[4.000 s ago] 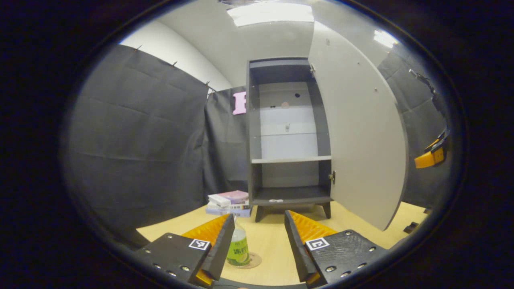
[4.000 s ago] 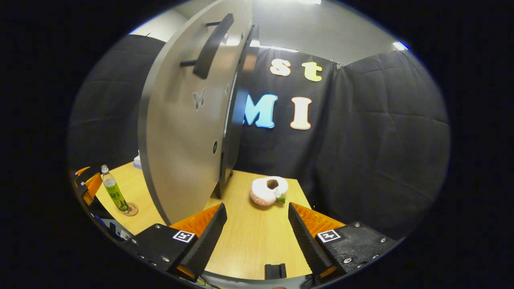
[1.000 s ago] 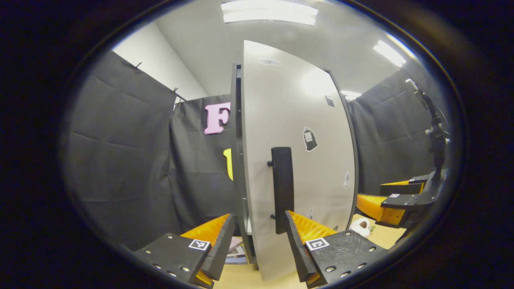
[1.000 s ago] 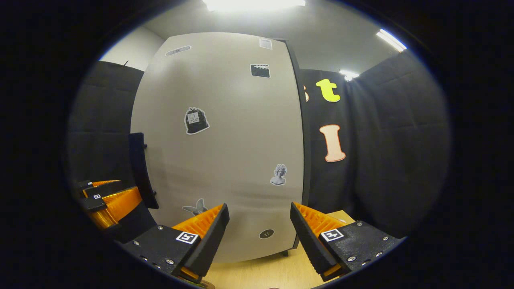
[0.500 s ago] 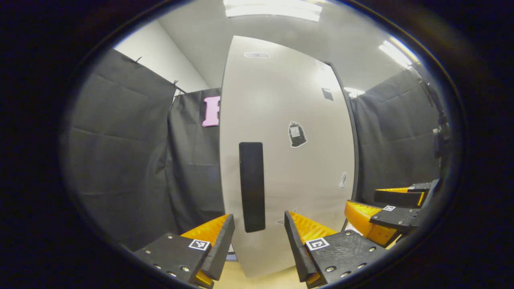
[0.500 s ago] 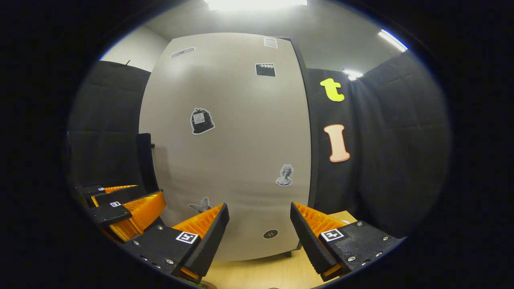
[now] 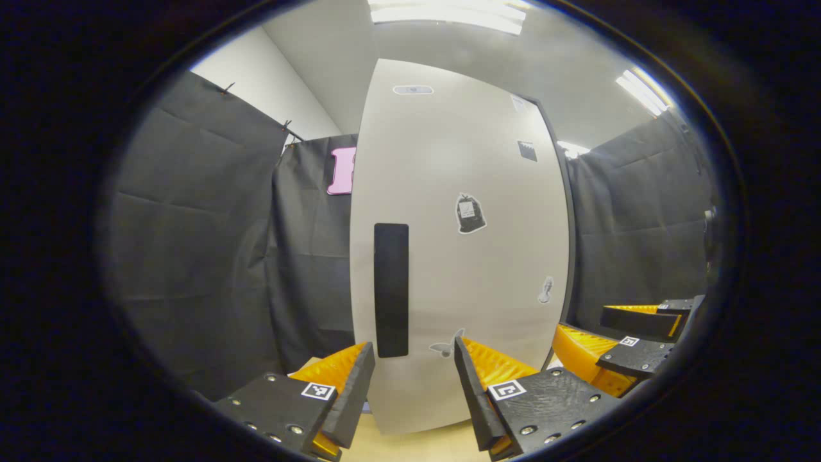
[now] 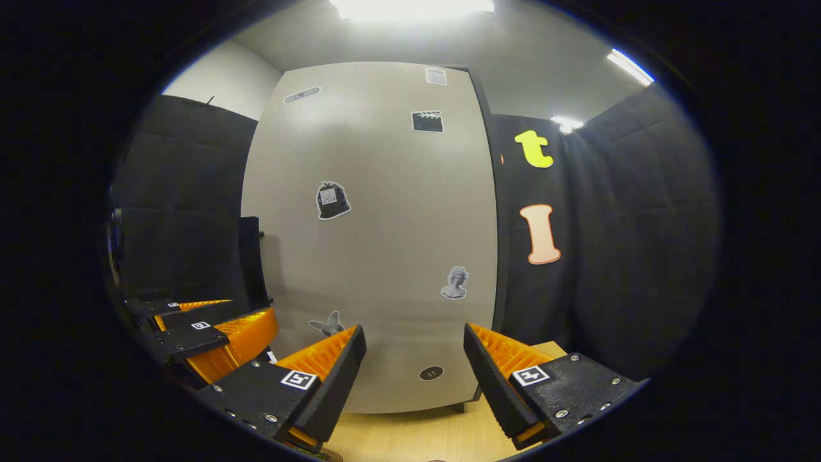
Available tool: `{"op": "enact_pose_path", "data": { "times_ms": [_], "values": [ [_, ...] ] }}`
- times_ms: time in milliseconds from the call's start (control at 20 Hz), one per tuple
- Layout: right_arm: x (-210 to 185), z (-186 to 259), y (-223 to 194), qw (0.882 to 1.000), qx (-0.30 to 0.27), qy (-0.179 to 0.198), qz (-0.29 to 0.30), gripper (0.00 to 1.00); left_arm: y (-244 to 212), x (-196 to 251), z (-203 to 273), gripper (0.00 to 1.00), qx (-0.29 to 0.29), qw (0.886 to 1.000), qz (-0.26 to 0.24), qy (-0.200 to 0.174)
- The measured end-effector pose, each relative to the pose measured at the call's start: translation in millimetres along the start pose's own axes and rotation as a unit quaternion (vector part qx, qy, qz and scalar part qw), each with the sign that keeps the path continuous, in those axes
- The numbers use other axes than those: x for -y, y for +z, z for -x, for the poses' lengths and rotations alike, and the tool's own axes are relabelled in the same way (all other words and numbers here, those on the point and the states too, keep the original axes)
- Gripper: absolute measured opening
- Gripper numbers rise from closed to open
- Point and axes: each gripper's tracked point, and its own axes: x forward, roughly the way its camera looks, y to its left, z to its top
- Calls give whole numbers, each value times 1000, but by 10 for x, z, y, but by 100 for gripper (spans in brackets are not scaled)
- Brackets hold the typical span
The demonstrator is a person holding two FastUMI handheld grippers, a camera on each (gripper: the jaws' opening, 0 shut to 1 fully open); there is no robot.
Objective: Open the cabinet door with the right hand, grasp the bottle in the cabinet with the left hand and place it on the coaster, then close the cabinet door with the right hand.
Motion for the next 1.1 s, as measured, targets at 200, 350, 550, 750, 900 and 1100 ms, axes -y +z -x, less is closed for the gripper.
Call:
{"op": "enact_pose_path", "data": {
  "times_ms": [200,350,550,750,900,1100],
  "values": [
    [36,18,30,1000,2,-3,-3,95,33,59,98,71,5,1000,-3,-7],
    [12,25,7,1000,-1,1,-2,95,12,96,129,69,1,1000,-2,-10],
    [32,40,-4,1000,-4,-3,-2,95,12,124,185,72,2,1000,3,-12],
    [60,42,23,1000,0,-9,-4,95,34,166,230,72,6,1000,3,-19],
    [54,58,9,1000,-2,-11,-6,95,60,170,265,72,9,1000,8,-23],
    [60,77,11,1000,-3,-15,-6,95,71,197,311,72,11,999,12,-28]
  ]
}}
